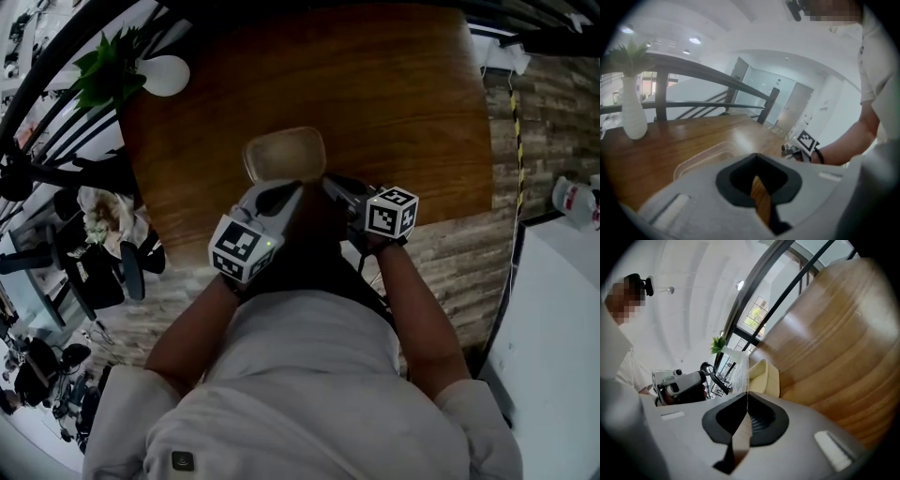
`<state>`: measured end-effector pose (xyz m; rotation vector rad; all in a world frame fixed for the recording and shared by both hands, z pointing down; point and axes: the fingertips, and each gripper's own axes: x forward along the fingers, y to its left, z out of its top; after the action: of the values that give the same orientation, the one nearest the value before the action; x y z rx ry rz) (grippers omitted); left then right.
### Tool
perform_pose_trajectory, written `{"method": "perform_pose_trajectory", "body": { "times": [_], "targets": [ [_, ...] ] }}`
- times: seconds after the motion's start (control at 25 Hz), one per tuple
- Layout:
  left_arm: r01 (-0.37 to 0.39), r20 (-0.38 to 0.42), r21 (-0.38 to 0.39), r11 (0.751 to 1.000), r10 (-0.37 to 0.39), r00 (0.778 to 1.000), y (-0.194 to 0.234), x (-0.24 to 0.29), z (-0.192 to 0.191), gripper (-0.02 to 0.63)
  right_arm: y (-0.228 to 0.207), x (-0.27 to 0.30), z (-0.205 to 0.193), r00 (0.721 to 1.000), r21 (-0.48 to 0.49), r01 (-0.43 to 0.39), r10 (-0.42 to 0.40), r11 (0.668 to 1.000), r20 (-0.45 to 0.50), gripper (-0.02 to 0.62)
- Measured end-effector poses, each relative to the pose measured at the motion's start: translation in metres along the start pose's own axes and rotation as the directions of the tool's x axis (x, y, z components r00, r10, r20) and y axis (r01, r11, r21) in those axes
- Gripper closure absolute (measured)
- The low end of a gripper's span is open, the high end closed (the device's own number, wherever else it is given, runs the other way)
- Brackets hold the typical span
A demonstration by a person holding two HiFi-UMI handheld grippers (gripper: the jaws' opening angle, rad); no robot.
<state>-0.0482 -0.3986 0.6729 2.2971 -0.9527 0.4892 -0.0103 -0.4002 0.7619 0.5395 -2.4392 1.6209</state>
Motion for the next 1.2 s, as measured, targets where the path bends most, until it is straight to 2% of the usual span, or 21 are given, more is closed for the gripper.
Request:
{"method": "perform_pose_trajectory", "body": {
  "times": [0.36,0.52,0.68,0.88,1.2],
  "targets": [
    [-0.038,0.037,-0.003,0.999,0.038,0.999,-0.021,-0.019,0.005,0.603,0.054,-0.007,0.007,0.996,-0.120,-0.091,0.091,0.989,-0.007,0.588],
    [-0.059,0.064,-0.001,0.998,0.059,0.996,-0.035,-0.032,0.011,0.603,0.100,-0.015,0.015,0.985,-0.193,-0.169,0.172,0.967,-0.002,0.588],
    [-0.088,0.096,-0.007,0.996,0.088,0.992,-0.045,-0.050,0.017,0.603,0.142,-0.021,0.020,0.977,-0.253,-0.210,0.214,0.944,-0.010,0.588],
    [-0.121,0.149,0.002,0.993,0.120,0.982,-0.060,-0.071,0.033,0.603,0.172,-0.034,0.030,0.975,-0.325,-0.212,0.222,0.922,-0.006,0.588],
    [-0.173,0.225,0.028,0.985,0.162,0.961,-0.080,-0.115,0.050,0.603,0.219,-0.066,0.036,0.979,-0.443,-0.150,0.194,0.884,0.055,0.589]
  ]
}}
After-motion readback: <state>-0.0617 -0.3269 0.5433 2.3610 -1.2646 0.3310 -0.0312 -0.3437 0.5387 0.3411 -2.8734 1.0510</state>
